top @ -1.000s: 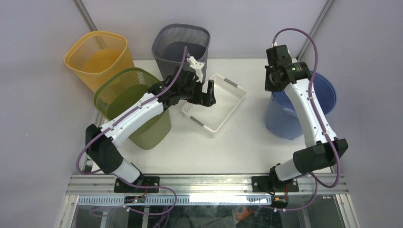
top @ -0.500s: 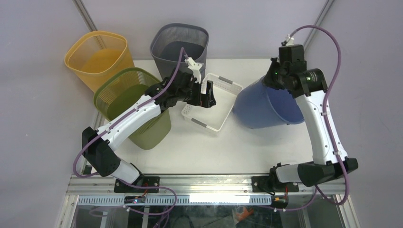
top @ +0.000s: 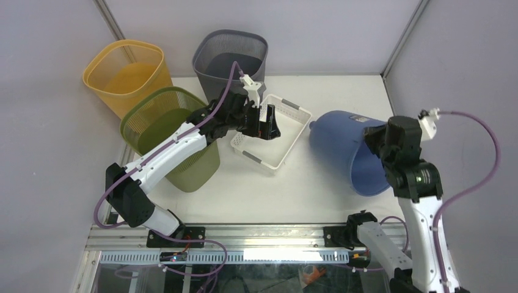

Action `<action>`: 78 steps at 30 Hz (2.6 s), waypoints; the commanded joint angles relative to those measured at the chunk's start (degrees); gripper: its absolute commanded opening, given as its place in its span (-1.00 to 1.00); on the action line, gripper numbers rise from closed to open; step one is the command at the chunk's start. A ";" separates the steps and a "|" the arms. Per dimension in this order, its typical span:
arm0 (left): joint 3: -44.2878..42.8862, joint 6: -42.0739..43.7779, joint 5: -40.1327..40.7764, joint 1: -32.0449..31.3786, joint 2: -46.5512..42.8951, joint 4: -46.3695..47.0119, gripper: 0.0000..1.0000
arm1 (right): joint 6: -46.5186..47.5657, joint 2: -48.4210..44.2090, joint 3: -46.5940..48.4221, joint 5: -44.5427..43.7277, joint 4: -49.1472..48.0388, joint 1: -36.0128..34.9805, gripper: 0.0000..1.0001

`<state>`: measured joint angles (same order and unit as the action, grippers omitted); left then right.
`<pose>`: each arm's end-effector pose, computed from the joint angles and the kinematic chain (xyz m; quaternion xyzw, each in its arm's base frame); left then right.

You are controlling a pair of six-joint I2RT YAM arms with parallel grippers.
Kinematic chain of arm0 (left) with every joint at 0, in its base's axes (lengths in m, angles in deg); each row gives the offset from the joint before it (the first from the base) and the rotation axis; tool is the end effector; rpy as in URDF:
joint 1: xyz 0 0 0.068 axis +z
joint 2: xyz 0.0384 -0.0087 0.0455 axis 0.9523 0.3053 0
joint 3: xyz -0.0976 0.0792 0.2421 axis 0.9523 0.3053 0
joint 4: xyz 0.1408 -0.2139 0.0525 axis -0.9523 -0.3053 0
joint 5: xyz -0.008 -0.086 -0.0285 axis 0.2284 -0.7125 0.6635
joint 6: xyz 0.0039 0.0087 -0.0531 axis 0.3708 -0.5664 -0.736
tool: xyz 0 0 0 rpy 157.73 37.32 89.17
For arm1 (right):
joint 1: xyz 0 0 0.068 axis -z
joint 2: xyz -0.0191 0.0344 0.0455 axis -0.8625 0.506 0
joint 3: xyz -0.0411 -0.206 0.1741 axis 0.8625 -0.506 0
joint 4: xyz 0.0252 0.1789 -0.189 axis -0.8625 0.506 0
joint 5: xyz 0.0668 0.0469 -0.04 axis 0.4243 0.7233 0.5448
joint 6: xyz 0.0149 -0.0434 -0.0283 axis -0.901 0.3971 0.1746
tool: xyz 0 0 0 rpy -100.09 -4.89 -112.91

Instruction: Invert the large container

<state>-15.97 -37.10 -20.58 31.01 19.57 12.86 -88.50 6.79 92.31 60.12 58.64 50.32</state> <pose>0.2486 -0.2261 0.3449 0.1866 0.8809 -0.2928 0.3216 0.1382 0.0116 0.4075 0.3701 0.7757 0.1266 0.4952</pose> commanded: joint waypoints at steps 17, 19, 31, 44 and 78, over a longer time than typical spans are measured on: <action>0.32 -1.86 -5.38 -0.08 1.69 4.73 0.98 | -28.83 -13.77 -27.02 -16.71 -11.51 0.15 -1.00; 0.46 -1.90 -5.36 -0.10 1.46 4.75 0.98 | -29.00 -12.72 -27.85 -16.39 -13.68 0.22 -0.88; 2.23 -1.95 -5.62 -0.09 1.09 4.73 0.98 | -30.04 -11.19 -27.66 -12.54 -16.81 0.44 0.04; 3.08 -1.49 -5.98 -0.08 0.90 4.73 0.98 | -26.99 -18.42 -32.26 -11.40 -27.38 0.84 -1.00; 6.79 -3.02 -5.70 -0.17 0.19 4.38 0.97 | -35.11 39.51 -44.36 16.65 -147.38 16.12 -1.00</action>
<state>-9.28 -38.61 -25.47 31.01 22.30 15.00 -120.19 48.82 47.44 69.16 -75.87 66.43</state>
